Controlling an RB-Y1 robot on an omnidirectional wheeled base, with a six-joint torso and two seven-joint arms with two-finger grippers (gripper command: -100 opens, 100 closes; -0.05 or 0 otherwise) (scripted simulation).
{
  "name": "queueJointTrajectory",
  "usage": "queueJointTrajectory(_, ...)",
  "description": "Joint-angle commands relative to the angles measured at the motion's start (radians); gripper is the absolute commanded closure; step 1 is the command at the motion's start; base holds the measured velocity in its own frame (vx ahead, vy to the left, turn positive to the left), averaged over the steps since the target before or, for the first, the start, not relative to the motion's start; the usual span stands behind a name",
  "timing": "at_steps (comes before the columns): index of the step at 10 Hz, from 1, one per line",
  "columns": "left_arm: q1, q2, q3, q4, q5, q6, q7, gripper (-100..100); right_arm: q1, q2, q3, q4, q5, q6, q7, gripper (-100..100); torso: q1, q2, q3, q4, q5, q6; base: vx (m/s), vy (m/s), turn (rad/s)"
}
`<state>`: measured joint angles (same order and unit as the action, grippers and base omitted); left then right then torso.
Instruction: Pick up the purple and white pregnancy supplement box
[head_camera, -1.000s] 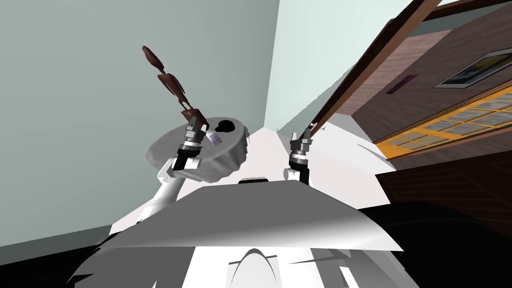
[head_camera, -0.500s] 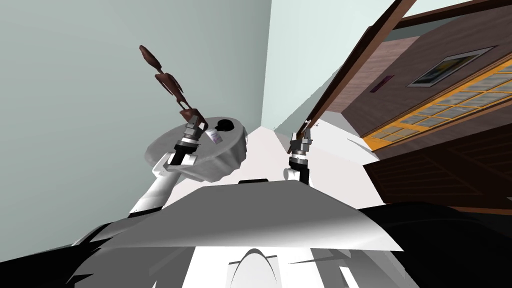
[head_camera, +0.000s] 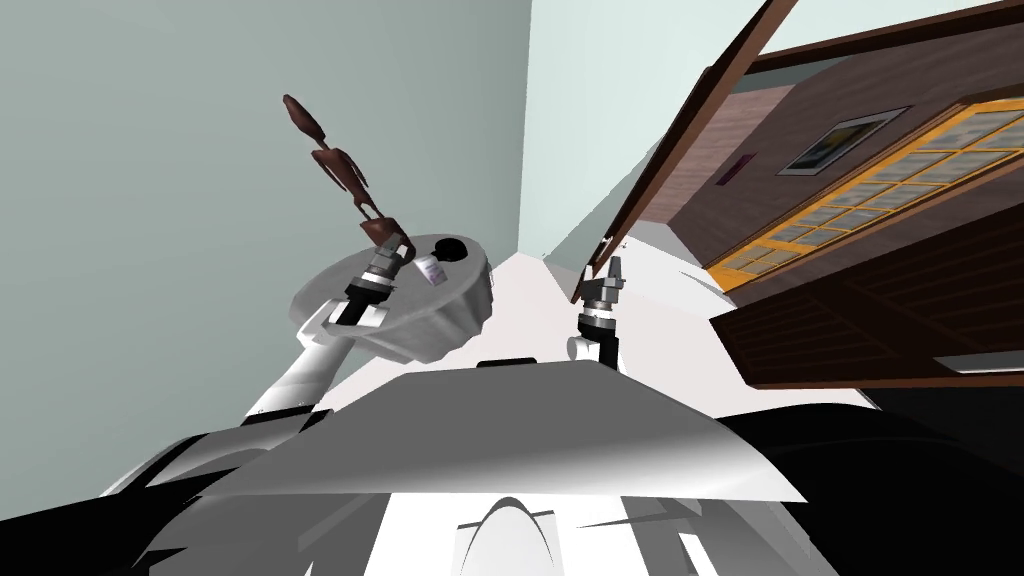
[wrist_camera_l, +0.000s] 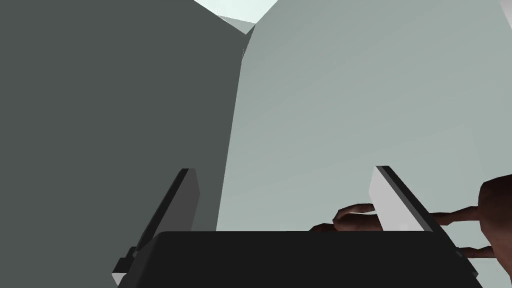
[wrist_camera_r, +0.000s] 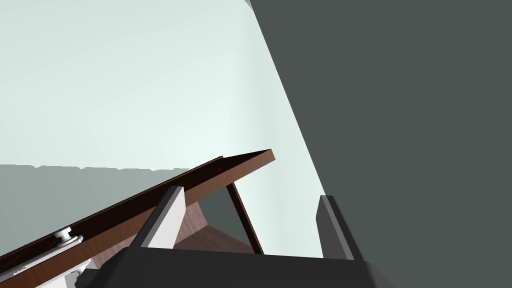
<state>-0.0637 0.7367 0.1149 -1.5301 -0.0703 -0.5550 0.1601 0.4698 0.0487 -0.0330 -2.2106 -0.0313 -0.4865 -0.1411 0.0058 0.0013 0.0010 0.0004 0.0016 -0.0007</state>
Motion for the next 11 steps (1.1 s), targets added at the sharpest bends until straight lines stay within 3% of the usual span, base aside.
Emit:
queueJointTrajectory(1, -0.029, 0.033, -0.021, 0.050, -0.034, -0.030, -0.031, -100, 0.000, 0.000, 0.000, 0.000, 0.000, 0.000, 0.000, 0, 0.000, 0.000, 0.000, 0.000, 0.000, 0.000, -0.072, 0.085, -0.160)
queueJointTrajectory(2, -0.029, 0.033, -0.021, 0.067, -0.034, -0.030, -0.031, -100, 0.000, 0.000, 0.000, 0.000, 0.000, 0.000, 0.000, 0, 0.001, 0.000, 0.000, 0.000, 0.000, 0.000, -0.061, 0.064, -0.049)
queueJointTrajectory(5, -0.069, 0.086, -0.069, 0.169, -0.105, -0.089, -0.098, -100, 0.000, 0.000, 0.000, 0.000, 0.000, 0.000, 0.000, 0, 0.000, 0.000, 0.000, 0.000, 0.000, 0.000, -0.070, 0.062, -0.124)
queueJointTrajectory(6, -0.069, 0.086, -0.069, 0.182, -0.105, -0.089, -0.098, -100, 0.000, 0.000, 0.000, 0.000, 0.000, 0.000, 0.000, 0, 0.001, 0.001, 0.000, 0.000, 0.000, 0.000, -0.054, 0.058, -0.045)
queueJointTrajectory(11, -0.110, 0.141, -0.138, 0.319, -0.198, -0.163, -0.188, -100, 0.000, 0.000, 0.000, 0.000, 0.000, 0.000, 0.000, 0, -0.001, -0.002, -0.001, 0.000, 0.000, 0.000, -0.038, 0.040, -0.083)
